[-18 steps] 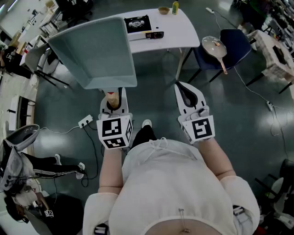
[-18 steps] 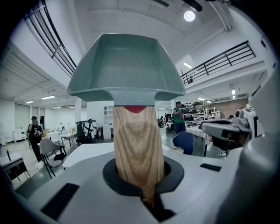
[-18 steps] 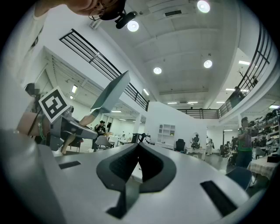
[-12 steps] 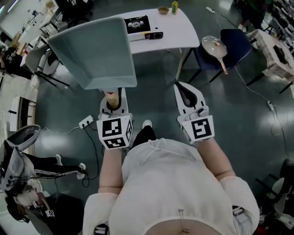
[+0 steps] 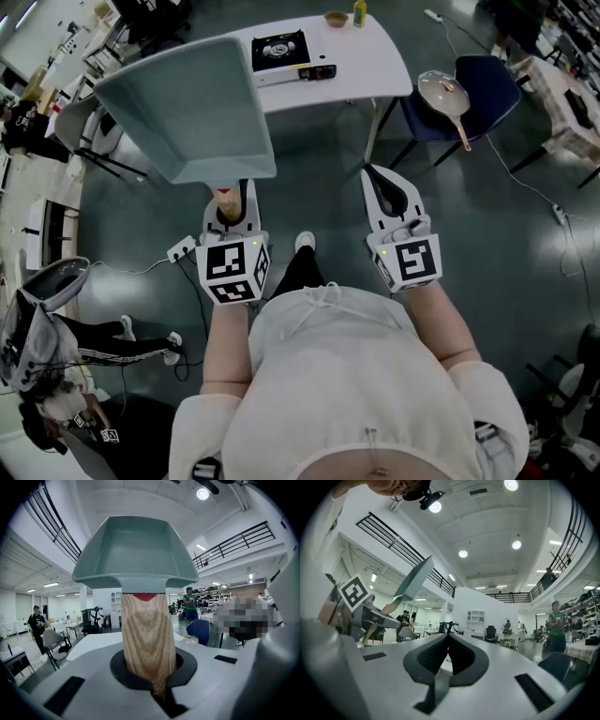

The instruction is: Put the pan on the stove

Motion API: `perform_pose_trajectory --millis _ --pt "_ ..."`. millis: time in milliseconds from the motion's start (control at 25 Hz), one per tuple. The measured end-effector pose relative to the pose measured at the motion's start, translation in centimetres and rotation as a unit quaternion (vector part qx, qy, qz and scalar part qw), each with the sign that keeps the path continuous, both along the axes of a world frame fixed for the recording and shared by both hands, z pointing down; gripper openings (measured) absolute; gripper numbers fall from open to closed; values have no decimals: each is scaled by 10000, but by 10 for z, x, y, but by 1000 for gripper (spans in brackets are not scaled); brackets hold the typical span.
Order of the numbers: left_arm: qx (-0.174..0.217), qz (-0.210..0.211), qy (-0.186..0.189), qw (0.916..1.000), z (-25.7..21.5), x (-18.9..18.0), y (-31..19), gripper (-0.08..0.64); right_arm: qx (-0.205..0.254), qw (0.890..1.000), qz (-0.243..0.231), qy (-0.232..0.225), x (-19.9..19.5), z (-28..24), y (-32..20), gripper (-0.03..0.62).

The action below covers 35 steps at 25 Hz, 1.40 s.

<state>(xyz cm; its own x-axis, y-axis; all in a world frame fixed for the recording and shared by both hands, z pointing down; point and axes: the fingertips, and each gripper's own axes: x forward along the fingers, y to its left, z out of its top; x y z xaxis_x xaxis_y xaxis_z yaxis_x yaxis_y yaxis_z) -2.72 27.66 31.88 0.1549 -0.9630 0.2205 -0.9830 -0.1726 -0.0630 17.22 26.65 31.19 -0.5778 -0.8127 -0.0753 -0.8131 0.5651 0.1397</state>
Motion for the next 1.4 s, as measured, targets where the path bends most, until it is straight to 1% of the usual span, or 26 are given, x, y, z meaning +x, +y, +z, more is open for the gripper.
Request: perform_pose_trajectory --millis 160,320,480,600,840,960,1160,1400 --pt "-128 79 -88 9998 10 -5 -25 22 -60 9999 55 87 -9 6 -23 3" --pt "-228 223 -82 9995 27 -13 -65 21 -162 9996 148 167 -22 20 -59 2" --pt "-290 357 -34 9989 34 -30 -123 21 -206 9991 270 242 -42 25 -112 2" --pt "-349 485 69 9982 33 -45 -169 21 -243 9981 445 361 -56 21 -155 2" --pt "-502 683 168 9963 34 -90 -261 21 -224 9962 736 417 -94 9 -241 2" --pt "-612 777 246 9948 40 -105 -297 21 -234 9947 878 474 -107 9 -275 2" --pt "-859 839 267 9924 60 -116 -337 21 -432 9933 881 612 -123 24 -315 2" --pt "-1166 784 250 9898 83 -117 -370 21 -551 9933 785 646 -130 41 -358 2"
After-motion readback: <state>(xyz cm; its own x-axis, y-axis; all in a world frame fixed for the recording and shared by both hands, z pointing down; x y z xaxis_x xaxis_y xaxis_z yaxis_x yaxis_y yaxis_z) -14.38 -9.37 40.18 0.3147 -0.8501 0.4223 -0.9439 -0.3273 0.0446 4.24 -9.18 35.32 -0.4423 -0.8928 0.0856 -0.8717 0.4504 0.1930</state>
